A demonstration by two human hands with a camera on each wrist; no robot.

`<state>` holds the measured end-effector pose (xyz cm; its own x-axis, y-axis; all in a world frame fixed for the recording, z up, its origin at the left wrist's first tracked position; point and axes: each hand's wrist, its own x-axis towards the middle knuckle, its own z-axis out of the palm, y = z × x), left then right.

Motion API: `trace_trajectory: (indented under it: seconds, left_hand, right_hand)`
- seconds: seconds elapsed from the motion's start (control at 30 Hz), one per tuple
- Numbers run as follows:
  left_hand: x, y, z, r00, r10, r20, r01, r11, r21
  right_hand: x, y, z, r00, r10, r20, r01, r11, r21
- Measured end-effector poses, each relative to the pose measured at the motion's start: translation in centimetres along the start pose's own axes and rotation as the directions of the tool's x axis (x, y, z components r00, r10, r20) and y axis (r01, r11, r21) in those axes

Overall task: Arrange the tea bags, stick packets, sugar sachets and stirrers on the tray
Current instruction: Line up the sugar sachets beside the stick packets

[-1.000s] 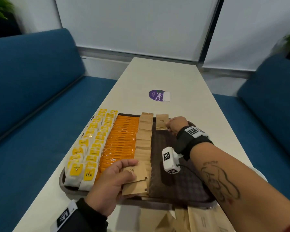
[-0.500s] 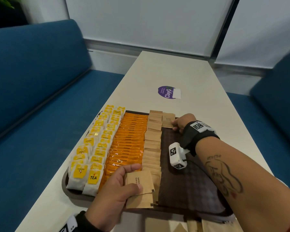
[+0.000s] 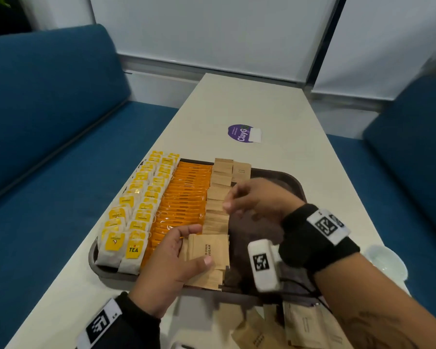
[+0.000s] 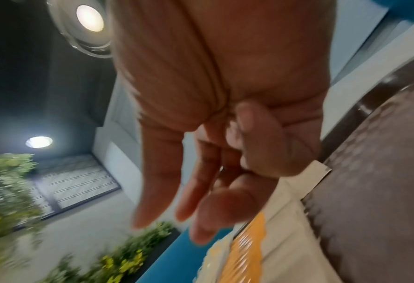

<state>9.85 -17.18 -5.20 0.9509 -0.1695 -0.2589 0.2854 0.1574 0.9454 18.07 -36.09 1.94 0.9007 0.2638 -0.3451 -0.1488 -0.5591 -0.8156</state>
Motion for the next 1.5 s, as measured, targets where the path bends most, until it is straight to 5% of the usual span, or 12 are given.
trace_trajectory:
  seconds: [0.1, 0.23, 0.4, 0.57, 0.73, 1.03, 1.3, 1.5]
  left_hand:
    - [-0.3, 0.1, 0.2, 0.998, 0.055, 0.003, -0.055, 0.996, 0.069]
    - [-0.8, 0.0, 0.5, 0.996, 0.083, 0.012, -0.084, 0.988, 0.133]
    - [-1.3, -0.1, 0.6, 0.998, 0.056, 0.016, -0.057, 0.996, 0.072]
    - [-1.1, 0.4, 0.3, 0.999, 0.032, -0.031, -0.032, 0.999, 0.015]
    - [-0.9, 0.7, -0.2, 0.994, 0.005, -0.105, -0.006, 1.0, -0.01]
    - [-0.2, 0.8, -0.3, 0.989, -0.076, -0.124, 0.074, 0.997, -0.028]
    - [0.1, 0.4, -1.2, 0.985, -0.113, -0.127, 0.107, 0.993, -0.053]
    - [0.3, 0.2, -1.1, 0.985, -0.114, -0.131, 0.109, 0.993, -0.04]
  right_hand:
    - [-2.5, -0.4, 2.3, 0.987, -0.03, 0.16, 0.033, 0.999, -0.015]
    - [-3.7, 0.1, 3.9, 0.995, -0.059, 0.078, 0.065, 0.995, -0.074]
    - [-4.5, 0.5, 2.9, 0.99, 0.042, 0.131, -0.024, 0.991, -0.132]
    - [-2.8, 1.1, -0.1, 0.99, 0.051, -0.129, -0.057, 0.997, -0.046]
    - [3.5, 3.1, -3.7, 0.845, 0.293, -0.447, -0.115, 0.916, 0.383]
    - [11.3, 4.4, -5.0, 0.788, 0.413, -0.458, -0.28, 0.901, 0.33]
    - [12.6, 5.9, -5.3, 0.835, 0.389, -0.389, -0.325, 0.919, 0.223]
    - [13.2, 5.6, -5.1, 0.816, 0.404, -0.413, -0.359, 0.915, 0.186]
